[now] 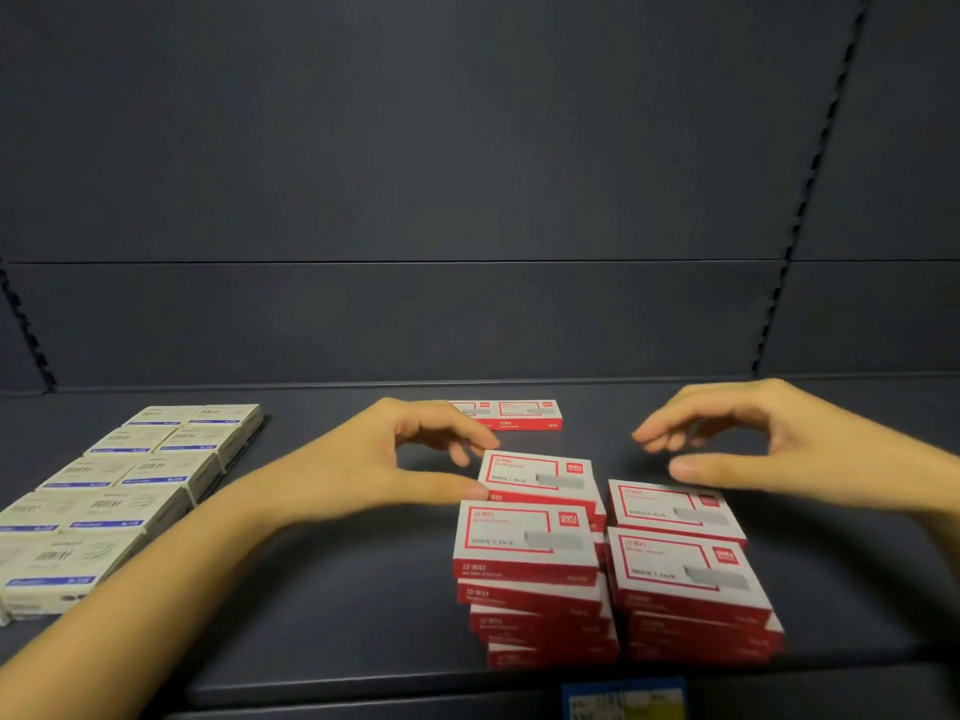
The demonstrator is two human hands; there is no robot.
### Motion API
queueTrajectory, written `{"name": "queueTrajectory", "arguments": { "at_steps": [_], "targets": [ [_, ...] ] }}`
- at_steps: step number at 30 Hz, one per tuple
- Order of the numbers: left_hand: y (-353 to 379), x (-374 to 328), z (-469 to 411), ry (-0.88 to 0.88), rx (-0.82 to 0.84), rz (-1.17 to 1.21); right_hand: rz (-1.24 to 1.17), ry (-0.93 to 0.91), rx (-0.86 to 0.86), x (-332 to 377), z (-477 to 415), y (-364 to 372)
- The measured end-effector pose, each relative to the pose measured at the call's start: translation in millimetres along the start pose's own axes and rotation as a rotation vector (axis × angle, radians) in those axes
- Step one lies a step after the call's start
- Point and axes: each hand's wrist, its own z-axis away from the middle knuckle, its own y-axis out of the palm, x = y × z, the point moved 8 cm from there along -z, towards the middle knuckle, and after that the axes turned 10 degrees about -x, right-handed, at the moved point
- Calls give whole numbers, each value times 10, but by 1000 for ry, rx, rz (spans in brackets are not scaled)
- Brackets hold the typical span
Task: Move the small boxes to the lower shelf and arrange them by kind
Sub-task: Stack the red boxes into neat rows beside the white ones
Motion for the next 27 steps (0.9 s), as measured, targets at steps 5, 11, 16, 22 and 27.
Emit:
{"name": "queueTrajectory", "arguments": {
  "at_steps": [5, 11, 16, 22, 27],
  "targets": [
    [32, -11, -32, 12, 52, 22, 69, 13, 78, -17, 206, -17],
    [29, -2, -45, 52, 48, -12, 98, 43, 95, -56, 298, -26],
    [-159, 47, -78, 69, -30, -63, 104, 51, 120, -96, 329, -54],
    [-376, 327, -141, -16, -146, -86, 15, 74, 176, -175, 324, 2],
    [-356, 577, -194, -89, -142, -138, -215, 100, 58, -203, 236, -67]
  ]
}}
